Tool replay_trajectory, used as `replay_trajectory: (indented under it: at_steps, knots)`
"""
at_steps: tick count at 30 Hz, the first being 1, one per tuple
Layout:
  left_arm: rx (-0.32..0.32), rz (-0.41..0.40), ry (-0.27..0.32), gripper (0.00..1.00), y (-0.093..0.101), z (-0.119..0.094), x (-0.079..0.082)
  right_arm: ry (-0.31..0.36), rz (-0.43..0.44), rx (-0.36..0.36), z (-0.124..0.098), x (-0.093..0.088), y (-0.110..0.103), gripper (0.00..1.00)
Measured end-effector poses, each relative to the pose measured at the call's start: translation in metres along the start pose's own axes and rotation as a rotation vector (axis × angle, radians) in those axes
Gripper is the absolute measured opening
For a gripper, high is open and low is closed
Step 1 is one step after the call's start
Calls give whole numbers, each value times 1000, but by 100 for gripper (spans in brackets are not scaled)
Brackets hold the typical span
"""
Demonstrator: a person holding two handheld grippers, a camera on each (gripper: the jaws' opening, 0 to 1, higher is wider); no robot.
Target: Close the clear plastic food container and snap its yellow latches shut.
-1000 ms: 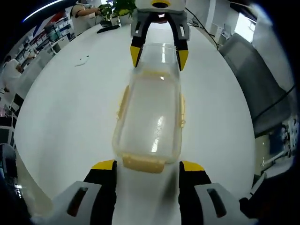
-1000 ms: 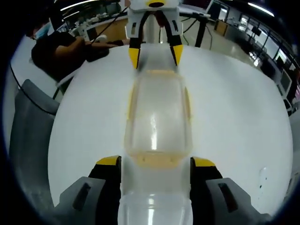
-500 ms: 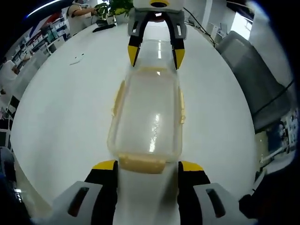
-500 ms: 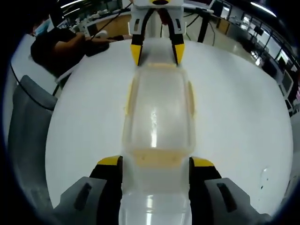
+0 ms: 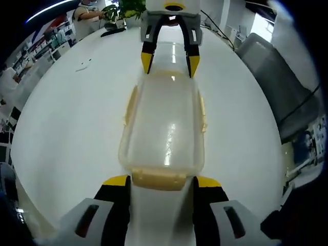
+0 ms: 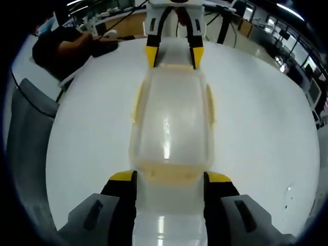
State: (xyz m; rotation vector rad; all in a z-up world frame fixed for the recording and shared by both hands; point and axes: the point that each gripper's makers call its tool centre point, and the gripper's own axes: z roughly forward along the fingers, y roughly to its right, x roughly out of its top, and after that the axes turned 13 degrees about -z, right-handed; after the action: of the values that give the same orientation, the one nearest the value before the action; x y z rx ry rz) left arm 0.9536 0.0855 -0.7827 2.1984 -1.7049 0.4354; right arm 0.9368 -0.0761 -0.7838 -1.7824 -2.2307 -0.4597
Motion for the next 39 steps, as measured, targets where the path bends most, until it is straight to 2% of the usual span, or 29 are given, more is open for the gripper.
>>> replay_trajectory:
  at_steps: [13, 25, 27, 31, 39]
  knots:
    - [-18, 10, 16, 44, 1, 2, 4, -13, 11, -8, 4, -3, 5, 48]
    - [-30, 38, 10, 38, 2, 4, 7, -20, 19, -11, 2, -4, 1, 47]
    - [-31, 48, 8, 34, 1, 5, 8, -23, 6, -5, 2, -4, 0, 45]
    - [-29, 45, 3, 34, 1, 5, 7, -24, 7, -6, 1, -5, 0, 39]
    - [-27, 34, 4, 34, 1, 5, 6, -30, 4, -5, 1, -6, -1, 38]
